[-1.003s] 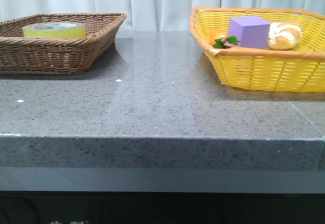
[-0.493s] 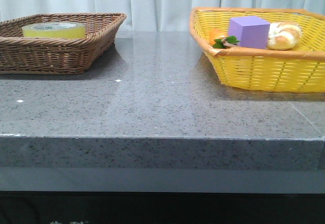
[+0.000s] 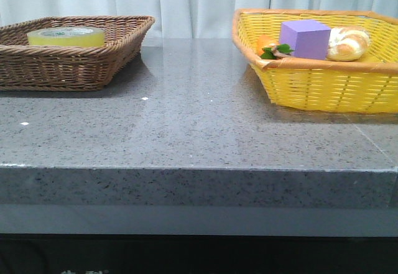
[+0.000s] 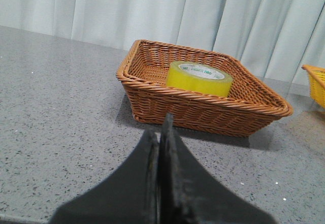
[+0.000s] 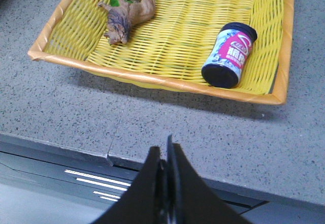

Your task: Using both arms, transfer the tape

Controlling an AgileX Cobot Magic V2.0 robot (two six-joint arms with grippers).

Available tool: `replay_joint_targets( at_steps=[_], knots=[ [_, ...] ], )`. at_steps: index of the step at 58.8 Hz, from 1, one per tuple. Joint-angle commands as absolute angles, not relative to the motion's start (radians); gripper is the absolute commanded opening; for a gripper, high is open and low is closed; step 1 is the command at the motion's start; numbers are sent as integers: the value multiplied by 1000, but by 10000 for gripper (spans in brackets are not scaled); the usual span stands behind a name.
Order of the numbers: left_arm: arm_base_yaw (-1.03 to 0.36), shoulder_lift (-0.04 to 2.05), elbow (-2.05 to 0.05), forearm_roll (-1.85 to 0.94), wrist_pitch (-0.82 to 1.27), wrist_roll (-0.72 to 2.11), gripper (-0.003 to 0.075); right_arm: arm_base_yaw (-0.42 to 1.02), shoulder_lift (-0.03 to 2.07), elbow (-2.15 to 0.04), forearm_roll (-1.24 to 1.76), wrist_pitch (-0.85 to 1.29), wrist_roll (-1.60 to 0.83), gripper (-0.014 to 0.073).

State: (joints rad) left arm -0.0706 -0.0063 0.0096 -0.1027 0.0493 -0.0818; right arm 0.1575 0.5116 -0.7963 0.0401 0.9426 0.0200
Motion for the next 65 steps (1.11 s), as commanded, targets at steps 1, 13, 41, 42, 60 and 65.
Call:
replay_joint_targets(
  at_steps=[1,13,41,42,60,65],
  knots=[
    [-70,-25,47,-112,-20,-91,-20,150,517,-829,37,876,23,-69],
    [-70,-25,47,-112,-20,-91,-20,150,517,-829,37,876,23,-69],
    [-70,-25,47,-35,-43,-87,-20,150,517,-829,37,876,23,-69],
    [-70,-25,47,-35,-43,-87,-20,150,517,-829,37,876,23,-69],
    [-70,-25,47,-35,-43,-87,-20,150,517,-829,37,876,23,-69],
    [-70,-25,47,-35,-43,-87,-20,150,517,-829,37,876,23,-69]
  ],
)
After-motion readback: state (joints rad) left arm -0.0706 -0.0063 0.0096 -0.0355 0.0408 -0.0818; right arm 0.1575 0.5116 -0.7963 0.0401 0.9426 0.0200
